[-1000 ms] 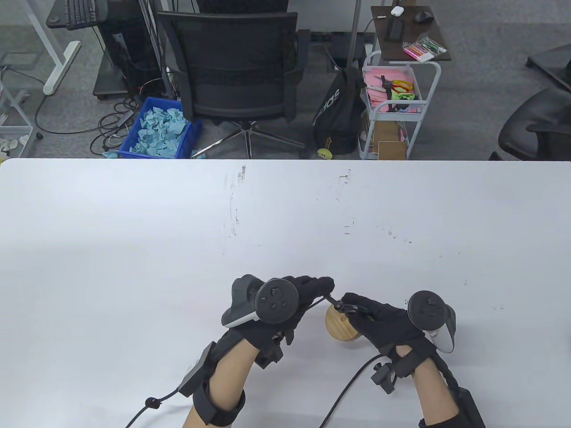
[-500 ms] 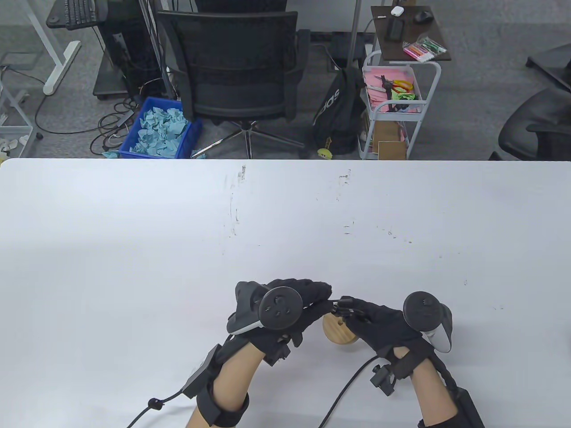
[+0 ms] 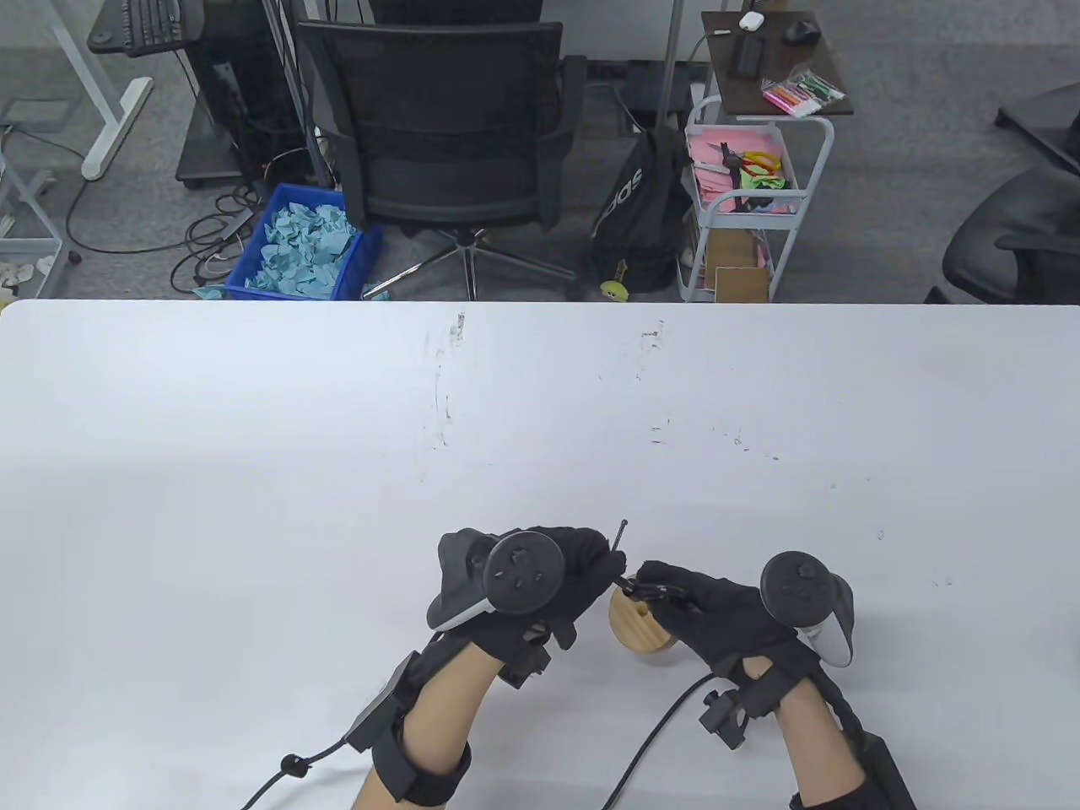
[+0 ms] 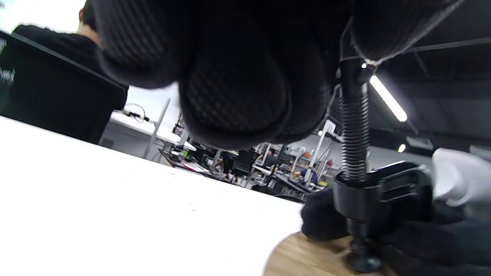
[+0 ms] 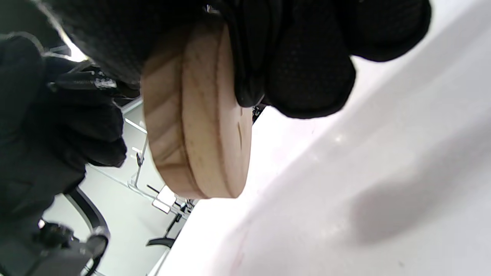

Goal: Unscrew the clamp open

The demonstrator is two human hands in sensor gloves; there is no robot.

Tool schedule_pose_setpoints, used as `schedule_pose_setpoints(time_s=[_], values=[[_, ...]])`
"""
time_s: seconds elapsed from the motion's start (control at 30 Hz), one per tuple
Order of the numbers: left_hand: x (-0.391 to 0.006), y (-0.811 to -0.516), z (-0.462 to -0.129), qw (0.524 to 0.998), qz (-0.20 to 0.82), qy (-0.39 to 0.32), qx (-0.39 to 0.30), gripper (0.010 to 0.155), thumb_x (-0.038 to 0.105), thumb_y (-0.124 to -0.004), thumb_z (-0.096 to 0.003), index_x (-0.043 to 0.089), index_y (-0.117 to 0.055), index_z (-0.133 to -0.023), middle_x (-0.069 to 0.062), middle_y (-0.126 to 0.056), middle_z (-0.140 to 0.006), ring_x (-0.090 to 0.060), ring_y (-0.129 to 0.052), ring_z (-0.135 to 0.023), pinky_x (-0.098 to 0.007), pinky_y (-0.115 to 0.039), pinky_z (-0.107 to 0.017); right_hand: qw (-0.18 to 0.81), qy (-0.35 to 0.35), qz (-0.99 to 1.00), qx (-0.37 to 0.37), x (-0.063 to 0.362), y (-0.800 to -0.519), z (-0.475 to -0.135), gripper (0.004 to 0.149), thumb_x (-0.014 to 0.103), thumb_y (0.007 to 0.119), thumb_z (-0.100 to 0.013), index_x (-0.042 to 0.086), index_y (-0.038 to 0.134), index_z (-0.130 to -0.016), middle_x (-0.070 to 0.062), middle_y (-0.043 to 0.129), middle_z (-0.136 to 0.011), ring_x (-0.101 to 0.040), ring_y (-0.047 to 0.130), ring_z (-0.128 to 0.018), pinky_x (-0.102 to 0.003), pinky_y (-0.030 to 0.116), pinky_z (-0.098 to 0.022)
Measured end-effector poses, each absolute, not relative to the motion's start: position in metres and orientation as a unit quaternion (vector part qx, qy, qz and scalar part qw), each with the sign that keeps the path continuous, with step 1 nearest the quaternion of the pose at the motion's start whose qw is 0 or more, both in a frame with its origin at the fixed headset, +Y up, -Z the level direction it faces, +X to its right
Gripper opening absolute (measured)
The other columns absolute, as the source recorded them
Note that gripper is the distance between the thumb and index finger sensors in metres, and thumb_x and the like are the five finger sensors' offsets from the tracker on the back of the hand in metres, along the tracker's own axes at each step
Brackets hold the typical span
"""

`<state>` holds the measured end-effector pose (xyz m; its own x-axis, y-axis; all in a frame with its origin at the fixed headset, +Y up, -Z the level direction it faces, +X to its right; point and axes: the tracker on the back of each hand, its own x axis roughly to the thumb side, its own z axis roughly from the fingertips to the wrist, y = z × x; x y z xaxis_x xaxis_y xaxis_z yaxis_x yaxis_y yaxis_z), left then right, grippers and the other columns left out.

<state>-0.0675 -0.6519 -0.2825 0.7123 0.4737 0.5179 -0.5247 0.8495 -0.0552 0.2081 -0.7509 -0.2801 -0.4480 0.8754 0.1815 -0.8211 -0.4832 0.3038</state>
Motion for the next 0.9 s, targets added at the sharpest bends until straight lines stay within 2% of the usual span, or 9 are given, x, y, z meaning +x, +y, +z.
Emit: schedule_pose_setpoints(time_s=[0.07,0.13,0.17,0.27,0.37,0.53,0.67,0.73,0.9], values=[[-0.073,-0.656,-0.287,0.895,0.358,-0.265,0.014,0.049,0.060,-0.067,-0.0516,0.027,-0.088,-0.082,0.004,-0.103,-0.064,-0.014,-0.108,-0.046,-0.033,-0.089,-0.044,0.517,0.073,0.840,0.149,0.214,-0.750,-0.281,0.049,0.046,0.081,-0.043,0.041,0.075,-0.092,-0.013,0.078,-0.081,-0.014,0.096,-0.052,-0.051,0.073,-0.047],[-0.078,-0.660,-0.290,0.885,0.392,-0.251,0.000,0.047,0.055,-0.070,-0.0527,0.026,-0.085,-0.087,-0.001,-0.100,-0.072,-0.018,-0.107,-0.053,-0.036,-0.087,-0.049,0.532,0.057,0.833,0.140,0.220,-0.750,-0.282,0.049,0.047,0.081,-0.043,0.041,0.075,-0.092,-0.013,0.078,-0.081,-0.014,0.096,-0.052,-0.051,0.073,-0.046],[-0.080,-0.663,-0.293,0.889,0.385,-0.246,0.000,0.046,0.053,-0.071,-0.0529,0.027,-0.083,-0.089,0.002,-0.099,-0.074,-0.017,-0.107,-0.055,-0.036,-0.087,-0.050,0.542,0.053,0.828,0.136,0.223,-0.750,-0.282,0.049,0.047,0.081,-0.043,0.041,0.075,-0.092,-0.013,0.078,-0.081,-0.014,0.096,-0.051,-0.051,0.073,-0.046],[-0.079,-0.675,-0.299,0.910,0.346,-0.226,-0.020,0.046,0.048,-0.075,-0.0522,0.028,-0.080,-0.093,0.000,-0.097,-0.080,-0.018,-0.106,-0.060,-0.037,-0.086,-0.052,0.558,0.045,0.818,0.135,0.225,-0.750,-0.282,0.049,0.047,0.080,-0.043,0.041,0.075,-0.092,-0.013,0.078,-0.081,-0.013,0.096,-0.051,-0.051,0.073,-0.046],[-0.072,-0.689,-0.302,0.916,0.324,-0.228,-0.055,0.051,0.053,-0.076,-0.0511,0.028,-0.078,-0.095,0.000,-0.095,-0.083,-0.019,-0.106,-0.063,-0.037,-0.086,-0.053,0.570,0.040,0.808,0.142,0.220,-0.750,-0.282,0.049,0.047,0.080,-0.044,0.042,0.074,-0.092,-0.012,0.077,-0.082,-0.013,0.096,-0.052,-0.050,0.073,-0.046],[-0.054,-0.707,-0.302,0.912,0.321,-0.243,-0.075,0.058,0.061,-0.074,-0.0484,0.026,-0.079,-0.094,-0.001,-0.097,-0.081,-0.019,-0.108,-0.058,-0.036,-0.088,-0.049,0.582,0.044,0.793,0.173,0.208,-0.750,-0.279,0.049,0.047,0.080,-0.042,0.043,0.075,-0.091,-0.012,0.077,-0.083,-0.013,0.096,-0.053,-0.051,0.073,-0.047],[-0.047,-0.717,-0.302,0.913,0.312,-0.239,-0.110,0.068,0.065,-0.074,-0.0457,0.023,-0.073,-0.099,-0.002,-0.094,-0.085,-0.020,-0.108,-0.058,-0.036,-0.088,-0.048,0.586,0.046,0.788,0.185,0.201,-0.752,-0.278,0.048,0.048,0.079,-0.044,0.042,0.075,-0.091,-0.012,0.076,-0.083,-0.013,0.096,-0.053,-0.051,0.073,-0.048],[-0.046,-0.724,-0.303,0.905,0.320,-0.236,-0.152,0.073,0.068,-0.072,-0.0452,0.022,-0.069,-0.102,-0.003,-0.092,-0.087,-0.020,-0.107,-0.060,-0.036,-0.088,-0.049,0.587,0.048,0.787,0.186,0.198,-0.752,-0.277,0.048,0.048,0.079,-0.044,0.042,0.075,-0.091,-0.012,0.076,-0.083,-0.013,0.096,-0.053,-0.051,0.073,-0.048],[-0.046,-0.731,-0.306,0.890,0.355,-0.228,-0.174,0.074,0.067,-0.075,-0.0435,0.020,-0.070,-0.100,0.000,-0.094,-0.078,-0.015,-0.108,-0.050,-0.033,-0.089,-0.045,0.590,0.069,0.783,0.185,0.198,-0.756,-0.278,0.049,0.047,0.078,-0.044,0.042,0.073,-0.092,-0.012,0.075,-0.085,-0.014,0.095,-0.054,-0.051,0.072,-0.049]])
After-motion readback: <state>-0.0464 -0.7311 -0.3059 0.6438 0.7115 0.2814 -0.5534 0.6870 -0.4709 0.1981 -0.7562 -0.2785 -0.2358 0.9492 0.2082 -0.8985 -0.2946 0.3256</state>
